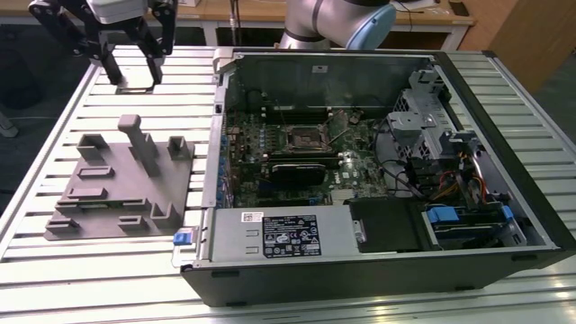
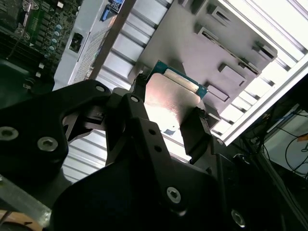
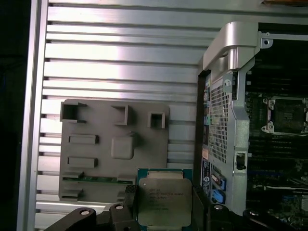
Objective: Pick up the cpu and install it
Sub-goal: 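Pick up the cpu and move it towards the insertion slot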
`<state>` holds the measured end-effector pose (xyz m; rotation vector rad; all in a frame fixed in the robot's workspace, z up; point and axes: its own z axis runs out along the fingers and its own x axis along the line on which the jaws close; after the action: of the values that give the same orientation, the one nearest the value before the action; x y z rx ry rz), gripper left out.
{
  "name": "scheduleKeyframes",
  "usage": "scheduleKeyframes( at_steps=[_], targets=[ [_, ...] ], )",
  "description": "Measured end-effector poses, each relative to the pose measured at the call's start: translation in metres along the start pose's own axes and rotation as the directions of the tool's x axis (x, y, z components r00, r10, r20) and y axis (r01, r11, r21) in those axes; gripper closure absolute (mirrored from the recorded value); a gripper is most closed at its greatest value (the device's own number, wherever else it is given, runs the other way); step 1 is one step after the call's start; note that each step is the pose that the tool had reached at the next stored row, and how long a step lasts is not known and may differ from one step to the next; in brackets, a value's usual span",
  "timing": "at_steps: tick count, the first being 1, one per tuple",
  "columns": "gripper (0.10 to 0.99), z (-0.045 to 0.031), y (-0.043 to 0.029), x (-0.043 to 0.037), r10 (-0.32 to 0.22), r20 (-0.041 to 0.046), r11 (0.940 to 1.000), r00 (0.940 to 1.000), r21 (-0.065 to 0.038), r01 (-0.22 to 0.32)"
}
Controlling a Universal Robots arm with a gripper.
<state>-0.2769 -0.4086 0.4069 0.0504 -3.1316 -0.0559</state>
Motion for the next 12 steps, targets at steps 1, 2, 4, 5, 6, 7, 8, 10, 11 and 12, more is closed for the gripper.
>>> scheduleKeyframes(
  at_steps=[1,2,4,5,6,7,8,10,11,12],
  targets=[
    [0.545,0.0000,0.0000,-0.0008,0.000,-0.0001,1.0000,1.0000,0.000,0.000],
    [0.545,0.0000,0.0000,-0.0017,0.000,-0.0001,1.0000,1.0000,0.000,0.000],
    [0.545,0.0000,-0.0001,-0.0034,0.000,-0.0001,1.0000,1.0000,0.000,0.000],
    [0.545,0.0000,-0.0001,-0.0041,0.000,-0.0001,1.0000,1.0000,0.000,0.000],
    [0.545,-0.0001,-0.0002,-0.0048,0.000,-0.0001,1.0000,1.0000,0.000,0.000],
    [0.545,-0.0001,-0.0002,-0.0054,0.000,-0.0002,1.0000,1.0000,0.000,0.000],
    [0.545,-0.0001,-0.0002,-0.0061,0.000,-0.0001,1.0000,1.0000,0.000,0.000],
    [0.545,0.0000,-0.0002,-0.0074,0.000,-0.0001,1.0000,1.0000,0.000,0.000],
    [0.545,-0.0001,-0.0002,-0.0080,0.000,-0.0002,1.0000,1.0000,0.000,0.000],
    [0.545,-0.0001,-0.0003,-0.0089,0.000,-0.0001,1.0000,1.0000,0.000,0.000]
  ],
)
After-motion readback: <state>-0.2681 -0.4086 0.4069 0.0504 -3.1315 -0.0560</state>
